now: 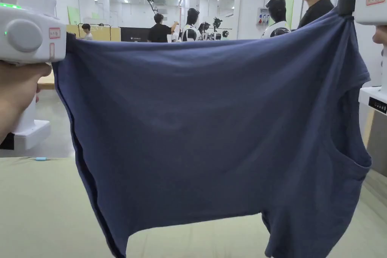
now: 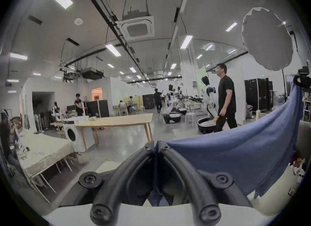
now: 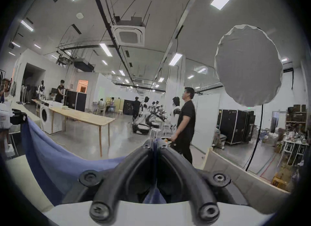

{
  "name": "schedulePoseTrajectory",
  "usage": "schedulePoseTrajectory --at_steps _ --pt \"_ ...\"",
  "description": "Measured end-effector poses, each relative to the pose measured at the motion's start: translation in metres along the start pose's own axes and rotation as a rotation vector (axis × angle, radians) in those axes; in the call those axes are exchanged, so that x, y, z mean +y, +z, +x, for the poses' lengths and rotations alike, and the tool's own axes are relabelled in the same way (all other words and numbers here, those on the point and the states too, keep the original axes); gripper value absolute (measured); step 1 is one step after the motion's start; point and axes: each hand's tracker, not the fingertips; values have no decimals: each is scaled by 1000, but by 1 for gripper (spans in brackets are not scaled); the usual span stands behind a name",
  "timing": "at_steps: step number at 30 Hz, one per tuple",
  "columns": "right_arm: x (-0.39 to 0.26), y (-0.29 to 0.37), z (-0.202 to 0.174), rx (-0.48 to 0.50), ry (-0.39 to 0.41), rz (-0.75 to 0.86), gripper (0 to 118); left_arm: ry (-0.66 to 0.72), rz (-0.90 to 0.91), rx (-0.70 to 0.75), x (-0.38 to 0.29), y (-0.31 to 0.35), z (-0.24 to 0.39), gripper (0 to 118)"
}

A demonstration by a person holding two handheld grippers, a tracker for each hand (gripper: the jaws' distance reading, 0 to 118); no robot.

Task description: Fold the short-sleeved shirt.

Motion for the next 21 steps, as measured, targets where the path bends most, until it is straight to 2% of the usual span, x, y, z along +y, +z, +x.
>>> schedulePoseTrajectory --at_steps 4,13,21 --pt "-14 -23 -4 -13 4 -13 3 -36 2 14 -5 -16 10 0" --pt "-119 -65 -18 -22 -28 -126 3 -61 -119 27 -113 -60 37 0" --pt "-170 -54 -20 -32 -58 -191 3 -32 -174 12 -158 -53 52 0"
